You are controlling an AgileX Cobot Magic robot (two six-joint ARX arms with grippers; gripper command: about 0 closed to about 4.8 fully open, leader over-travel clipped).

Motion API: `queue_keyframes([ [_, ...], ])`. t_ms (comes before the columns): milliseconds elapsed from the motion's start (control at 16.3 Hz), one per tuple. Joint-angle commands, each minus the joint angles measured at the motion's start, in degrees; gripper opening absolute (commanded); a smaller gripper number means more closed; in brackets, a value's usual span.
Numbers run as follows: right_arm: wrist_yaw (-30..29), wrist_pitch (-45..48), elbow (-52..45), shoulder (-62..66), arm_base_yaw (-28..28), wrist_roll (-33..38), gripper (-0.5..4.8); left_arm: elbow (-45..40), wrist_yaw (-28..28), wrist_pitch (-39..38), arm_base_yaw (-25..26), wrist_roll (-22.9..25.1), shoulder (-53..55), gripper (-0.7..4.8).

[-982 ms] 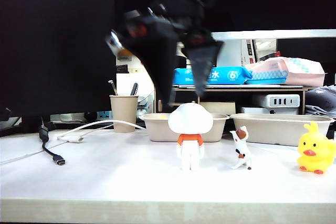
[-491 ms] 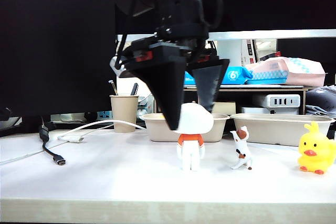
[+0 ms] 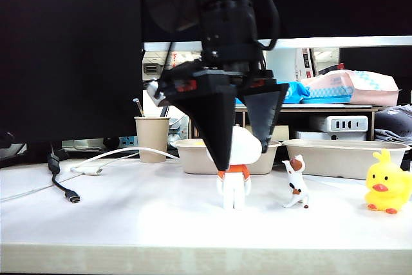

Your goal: Put the dolls with similar colors into the same paper box, while dolls with different colors go into separate paper boxes.

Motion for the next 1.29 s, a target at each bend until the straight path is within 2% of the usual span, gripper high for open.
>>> queue_keyframes([
  [61, -0.09, 1.73, 0.15, -0.31, 0.0, -0.22, 4.79, 0.17, 0.0, 0.79, 0.02, 0.07, 0.02, -0.05],
  [368, -0.59, 2.62, 0.15, 0.39, 0.02, -0.39, 4.79, 0.17, 0.0, 0.79, 0.02, 0.07, 0.02, -0.05],
  [430, -0.61, 2.62, 0.15, 0.42, 0.04, -0.39, 4.56, 0.17, 0.0, 0.76, 0.02, 0.07, 0.02, -0.05],
  [552, -0.59, 2.86, 0.15, 0.42, 0.04, -0.42, 4.46, 0.17, 0.0, 0.79, 0.02, 0.07, 0.02, -0.05],
  [736, -0.63, 3.19, 0.15, 0.42, 0.04, -0.39, 3.25, 0.17, 0.0, 0.79, 0.02, 0.07, 0.02, -0.05],
  [920, -1.22, 3.1, 0.15, 0.42, 0.04, -0.42, 2.76, 0.17, -0.02, 0.76, 0.02, 0.07, 0.02, -0.05],
  [1043, -1.2, 3.1, 0.15, 0.42, 0.04, -0.44, 1.74, 0.17, 0.0, 0.76, 0.02, 0.07, 0.02, -0.05],
  [1289, -1.18, 3.21, 0.15, 0.42, 0.04, -0.44, 1.65, 0.17, 0.0, 0.79, 0.02, 0.07, 0.02, -0.05],
])
